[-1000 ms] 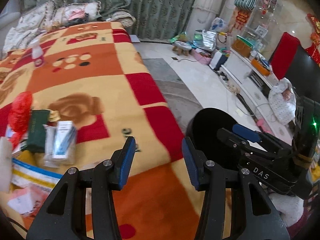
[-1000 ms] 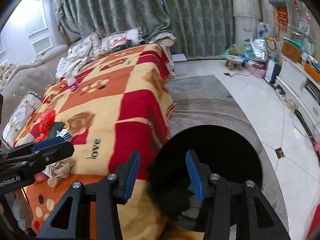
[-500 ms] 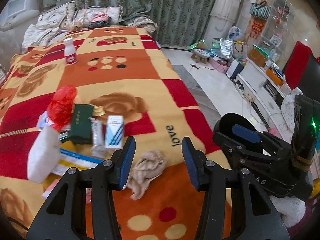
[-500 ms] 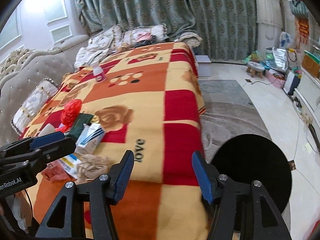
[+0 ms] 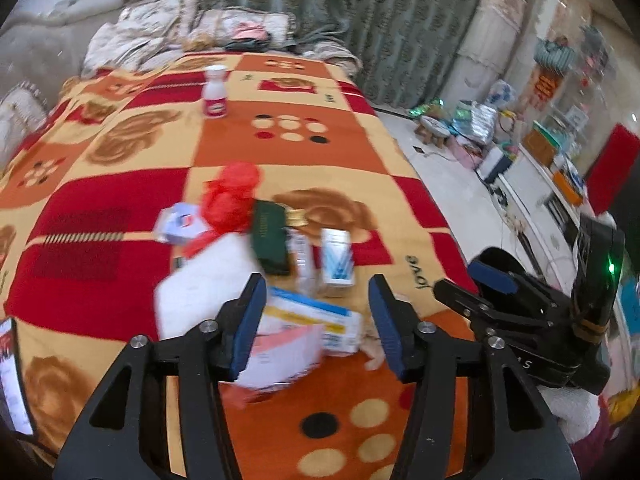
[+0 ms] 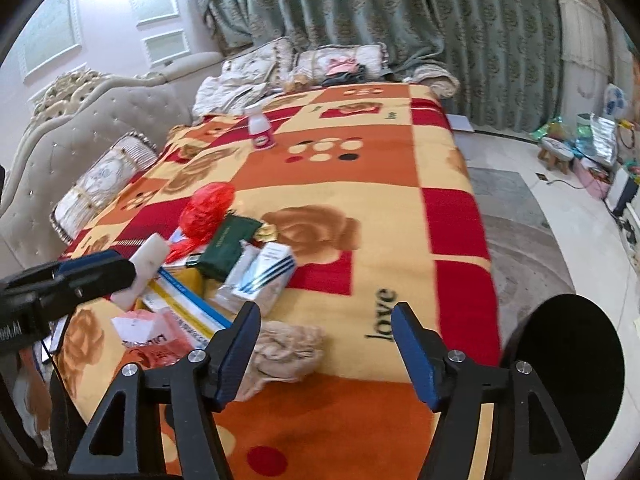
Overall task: Collect trash
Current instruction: 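Move both open tools back over the items on the bed, then grasp the white foam block with the left tool while the right tool grasps the pink-white paper packet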
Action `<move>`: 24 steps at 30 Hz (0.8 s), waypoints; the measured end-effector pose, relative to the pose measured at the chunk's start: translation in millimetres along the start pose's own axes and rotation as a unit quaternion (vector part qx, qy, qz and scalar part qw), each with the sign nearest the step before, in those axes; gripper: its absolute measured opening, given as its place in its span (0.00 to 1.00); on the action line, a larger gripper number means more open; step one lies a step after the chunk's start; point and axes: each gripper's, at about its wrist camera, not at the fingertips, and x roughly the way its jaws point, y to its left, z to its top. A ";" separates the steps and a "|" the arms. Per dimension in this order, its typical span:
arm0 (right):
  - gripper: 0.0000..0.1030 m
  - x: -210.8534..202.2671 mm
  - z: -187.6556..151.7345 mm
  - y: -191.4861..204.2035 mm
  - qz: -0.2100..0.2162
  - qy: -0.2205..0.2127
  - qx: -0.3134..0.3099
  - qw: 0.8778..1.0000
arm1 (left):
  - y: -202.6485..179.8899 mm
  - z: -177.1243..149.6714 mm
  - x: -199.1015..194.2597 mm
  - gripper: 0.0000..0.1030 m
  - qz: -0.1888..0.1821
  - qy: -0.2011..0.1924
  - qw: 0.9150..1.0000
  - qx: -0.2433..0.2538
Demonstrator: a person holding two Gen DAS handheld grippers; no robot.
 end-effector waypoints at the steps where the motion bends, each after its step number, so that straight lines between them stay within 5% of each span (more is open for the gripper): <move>1: 0.64 2.7 0.1 3.3 0.003 0.003 -0.002 1.000 | 12.8 0.2 -2.7 0.53 0.004 -0.001 1.000 -0.012; 15: 0.67 23.8 -4.4 24.6 0.019 0.034 -0.016 0.999 | 92.3 -16.6 3.7 0.57 -0.010 0.017 0.997 -0.073; 20: 0.68 26.2 -3.7 25.6 0.018 0.039 -0.016 0.999 | 86.0 -16.5 14.5 0.67 -0.042 0.016 0.998 -0.040; 24: 0.68 29.5 -3.8 23.5 0.015 0.044 -0.013 0.999 | 74.5 -18.9 29.3 0.67 -0.025 0.021 0.999 0.018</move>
